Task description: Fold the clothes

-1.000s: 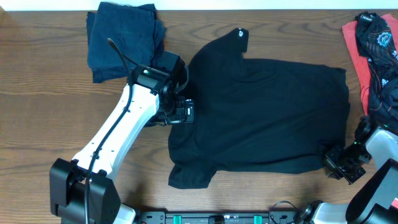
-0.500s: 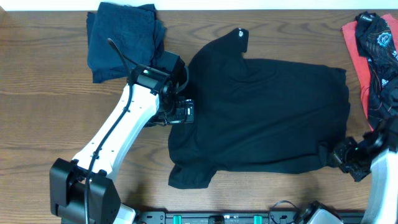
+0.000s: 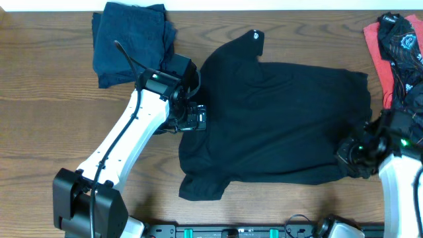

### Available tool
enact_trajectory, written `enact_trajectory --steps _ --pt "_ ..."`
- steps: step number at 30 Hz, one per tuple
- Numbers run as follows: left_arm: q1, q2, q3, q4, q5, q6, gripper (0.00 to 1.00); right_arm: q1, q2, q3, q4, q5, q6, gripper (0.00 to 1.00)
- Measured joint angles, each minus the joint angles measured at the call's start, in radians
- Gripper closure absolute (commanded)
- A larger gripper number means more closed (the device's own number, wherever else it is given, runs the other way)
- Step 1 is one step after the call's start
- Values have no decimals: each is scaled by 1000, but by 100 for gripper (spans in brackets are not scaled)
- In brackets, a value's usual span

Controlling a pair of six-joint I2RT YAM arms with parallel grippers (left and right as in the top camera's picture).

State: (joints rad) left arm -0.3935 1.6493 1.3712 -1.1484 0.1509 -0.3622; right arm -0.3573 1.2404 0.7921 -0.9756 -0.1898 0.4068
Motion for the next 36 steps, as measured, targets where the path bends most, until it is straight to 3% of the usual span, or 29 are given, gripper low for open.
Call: enact_trajectory --steps 12,36 --pt "0 0 0 -11 0 0 2 0 287 -2 69 123 59 97" --pt "0 0 0 -13 0 1 2 -277 364 -16 103 265 90 95"
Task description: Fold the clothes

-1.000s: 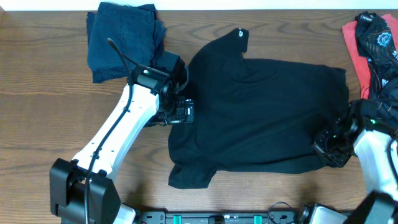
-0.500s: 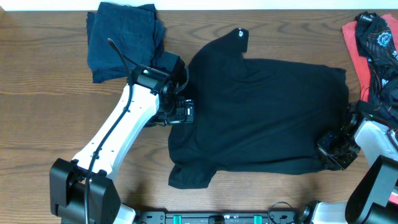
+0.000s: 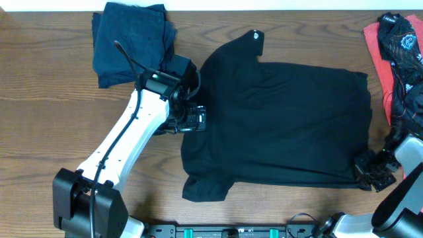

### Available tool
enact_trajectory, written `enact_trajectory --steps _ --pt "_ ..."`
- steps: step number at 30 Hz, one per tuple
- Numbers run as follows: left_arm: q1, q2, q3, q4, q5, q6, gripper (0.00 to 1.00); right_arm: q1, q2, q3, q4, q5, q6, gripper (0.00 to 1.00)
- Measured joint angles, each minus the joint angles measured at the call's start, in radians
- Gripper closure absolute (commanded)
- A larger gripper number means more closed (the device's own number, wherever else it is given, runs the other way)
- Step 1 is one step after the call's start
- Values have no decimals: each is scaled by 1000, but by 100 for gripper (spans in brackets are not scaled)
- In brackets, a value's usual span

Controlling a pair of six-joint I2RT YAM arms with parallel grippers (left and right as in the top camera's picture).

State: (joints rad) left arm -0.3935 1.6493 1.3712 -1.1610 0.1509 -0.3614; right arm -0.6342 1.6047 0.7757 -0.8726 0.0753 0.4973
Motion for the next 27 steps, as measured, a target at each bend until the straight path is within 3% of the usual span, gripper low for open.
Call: enact_trajectory --steps 14,24,26,27 --pt "0 0 0 -8 0 0 2 -301 3 0 -25 21 42 99" --pt "0 0 0 27 0 0 2 -328 -41 169 -186 -53 43 95" --pt "0 0 0 61 8 8 2 -328 -78 220 -196 -117 6 78" --pt "0 0 0 82 20 20 2 -328 -97 243 -197 -167 -29 62"
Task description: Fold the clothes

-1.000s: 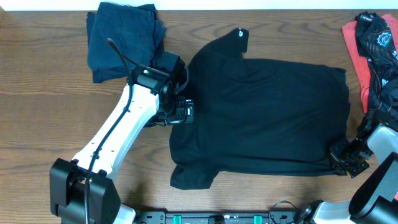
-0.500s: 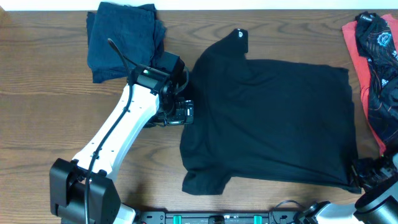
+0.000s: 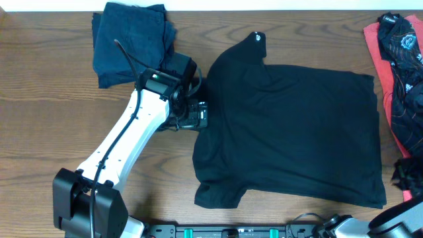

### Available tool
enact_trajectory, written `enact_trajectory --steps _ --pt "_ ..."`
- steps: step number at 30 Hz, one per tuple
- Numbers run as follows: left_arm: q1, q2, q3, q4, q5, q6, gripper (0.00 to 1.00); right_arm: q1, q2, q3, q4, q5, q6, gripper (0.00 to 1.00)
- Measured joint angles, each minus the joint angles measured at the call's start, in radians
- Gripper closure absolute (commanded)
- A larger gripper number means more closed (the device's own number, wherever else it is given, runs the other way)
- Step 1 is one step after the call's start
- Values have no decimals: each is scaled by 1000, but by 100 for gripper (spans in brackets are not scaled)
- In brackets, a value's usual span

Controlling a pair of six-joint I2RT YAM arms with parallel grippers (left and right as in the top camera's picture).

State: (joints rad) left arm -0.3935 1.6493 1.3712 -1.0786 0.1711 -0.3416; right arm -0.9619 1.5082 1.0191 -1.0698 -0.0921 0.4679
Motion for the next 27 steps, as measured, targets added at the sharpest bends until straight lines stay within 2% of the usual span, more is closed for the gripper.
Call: enact_trajectory --steps 1,2,4,8,11,14,17,20,27 --pt "0 0 0 26 21 14 1 1 -17 19 -6 -56 -43 51" --pt "0 0 0 54 43 30 3 3 -30 34 -14 -111 -84 49" --pt "0 5 0 116 84 51 16 19 -60 52 -38 -245 -172 47" --pt "-1 37 0 187 124 75 62 111 -75 53 -63 -381 -279 50" --pt "-1 84 0 198 138 80 77 206 -75 53 -59 -412 -323 54" --pt "-1 153 0 217 145 84 81 304 -75 53 -40 -409 -342 68" --pt "-1 214 0 246 145 84 87 390 -75 53 -22 -381 -324 77" --pt "-1 251 0 282 145 84 88 467 -75 53 -17 -339 -298 79" --pt "6 284 0 299 88 76 88 600 -75 25 14 -248 -233 76"
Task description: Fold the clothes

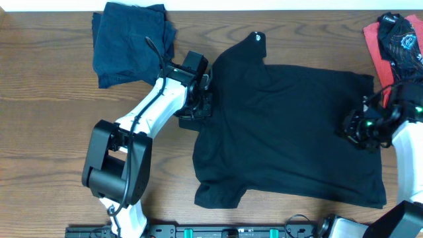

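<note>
A black T-shirt [291, 132] lies spread flat on the wooden table, collar at the upper left and hem toward the right. My left gripper [200, 106] sits at the shirt's left edge, below the collar, its fingers hidden under the wrist. My right gripper [359, 129] is over the shirt's right side near the hem. The overhead view does not show whether either is open or shut.
A folded stack of dark blue clothes [131, 41] lies at the back left. A pile of red and black clothes [396, 46] lies at the right edge, beside the right arm. The left arm is folded back close to its base [112, 165].
My right gripper was off the shirt at the table's right edge and is now over the shirt's right side. The left arm has folded in, its gripper slightly higher at the shirt's edge. The shirt lies unchanged.
The shirt lay bunched at its lower right with my right gripper on that corner and my left gripper at its left edge. The corner then stood farther right. Later the shirt lay flat and shifted right, the right gripper beyond it. Now that gripper is over the shirt.
</note>
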### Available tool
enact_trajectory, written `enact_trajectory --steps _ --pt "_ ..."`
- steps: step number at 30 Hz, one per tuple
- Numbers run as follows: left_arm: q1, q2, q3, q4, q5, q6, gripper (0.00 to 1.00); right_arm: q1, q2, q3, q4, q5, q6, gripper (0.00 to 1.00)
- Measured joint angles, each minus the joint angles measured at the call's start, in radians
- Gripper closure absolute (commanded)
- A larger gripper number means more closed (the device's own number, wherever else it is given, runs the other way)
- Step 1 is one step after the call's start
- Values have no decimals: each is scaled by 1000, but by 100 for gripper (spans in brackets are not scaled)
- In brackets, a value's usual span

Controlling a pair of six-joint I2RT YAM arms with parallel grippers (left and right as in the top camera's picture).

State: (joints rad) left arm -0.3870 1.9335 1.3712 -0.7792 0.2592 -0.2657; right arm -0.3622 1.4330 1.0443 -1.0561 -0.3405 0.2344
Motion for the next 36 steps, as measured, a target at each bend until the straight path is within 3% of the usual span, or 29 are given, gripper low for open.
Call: enact_trajectory --steps 4,16,27,36 --pt "19 43 0 3 -24 -2 94 21 0 -35 7 32 53 78" --pt "72 116 7 -3 -26 1 94 23 0 -58 15 55 95 79" --pt "214 124 15 -88 -27 -2 94 23 0 -73 41 61 96 80" --pt "263 125 15 -110 -50 -70 94 23 0 -91 51 66 96 80"
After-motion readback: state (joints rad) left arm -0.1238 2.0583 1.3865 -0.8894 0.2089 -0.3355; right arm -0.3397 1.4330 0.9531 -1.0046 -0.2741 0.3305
